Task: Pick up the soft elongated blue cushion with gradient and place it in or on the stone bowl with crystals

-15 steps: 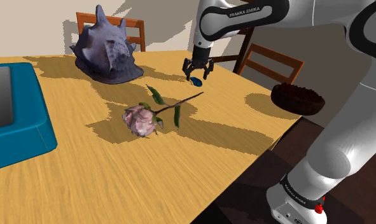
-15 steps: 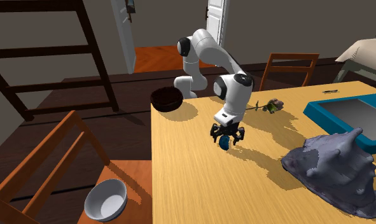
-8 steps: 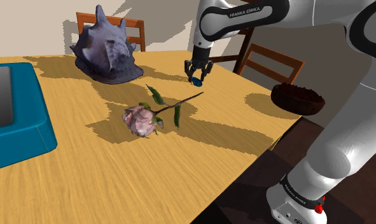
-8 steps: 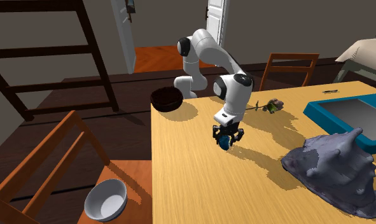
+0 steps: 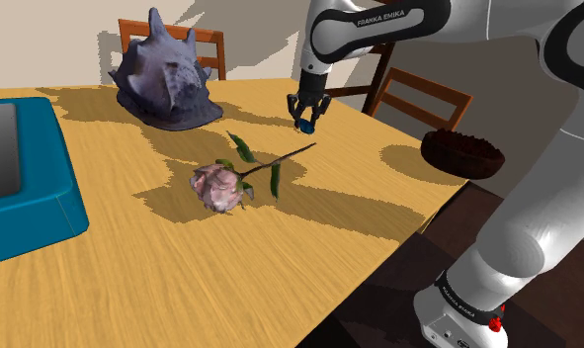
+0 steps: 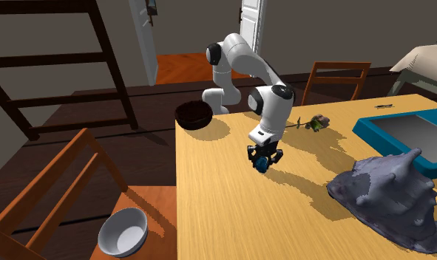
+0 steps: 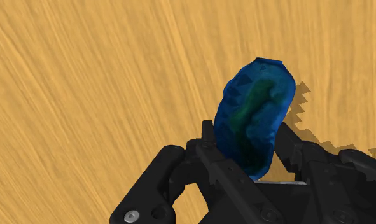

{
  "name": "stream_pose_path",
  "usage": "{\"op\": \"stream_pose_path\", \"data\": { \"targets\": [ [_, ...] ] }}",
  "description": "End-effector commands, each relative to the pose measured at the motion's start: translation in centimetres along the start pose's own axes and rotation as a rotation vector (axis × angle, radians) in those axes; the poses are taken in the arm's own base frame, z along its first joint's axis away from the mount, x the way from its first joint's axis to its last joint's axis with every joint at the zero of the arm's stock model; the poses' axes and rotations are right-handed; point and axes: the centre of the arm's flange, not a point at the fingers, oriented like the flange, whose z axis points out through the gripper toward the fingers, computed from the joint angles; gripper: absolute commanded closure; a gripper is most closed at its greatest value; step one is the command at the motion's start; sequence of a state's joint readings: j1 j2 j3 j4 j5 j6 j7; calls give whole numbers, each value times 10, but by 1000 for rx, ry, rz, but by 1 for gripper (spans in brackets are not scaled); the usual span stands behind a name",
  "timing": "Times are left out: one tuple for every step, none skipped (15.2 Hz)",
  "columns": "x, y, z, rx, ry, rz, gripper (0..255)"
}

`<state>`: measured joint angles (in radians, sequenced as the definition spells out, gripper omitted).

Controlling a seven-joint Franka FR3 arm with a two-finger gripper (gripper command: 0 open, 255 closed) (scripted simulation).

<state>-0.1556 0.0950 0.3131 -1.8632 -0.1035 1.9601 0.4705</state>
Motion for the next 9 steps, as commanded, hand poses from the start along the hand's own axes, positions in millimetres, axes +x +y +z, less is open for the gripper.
{"op": "stream_pose_path", "data": {
  "targets": [
    [1, 0, 3, -2, -3, 2, 255],
    [1, 0, -2, -2, -3, 2, 255],
    [1, 1, -7, -2, -3, 2, 255],
    [2, 1, -13, -2, -3, 2, 255],
    [2, 1, -18, -2, -3, 2, 255],
    [2, 2, -23, -2, -3, 2, 255],
    [2, 2, -28, -2, -3, 2, 255],
    [2, 2, -34, -2, -3, 2, 255],
    [3, 3, -39, -2, -3, 2, 255]
  ]
}}
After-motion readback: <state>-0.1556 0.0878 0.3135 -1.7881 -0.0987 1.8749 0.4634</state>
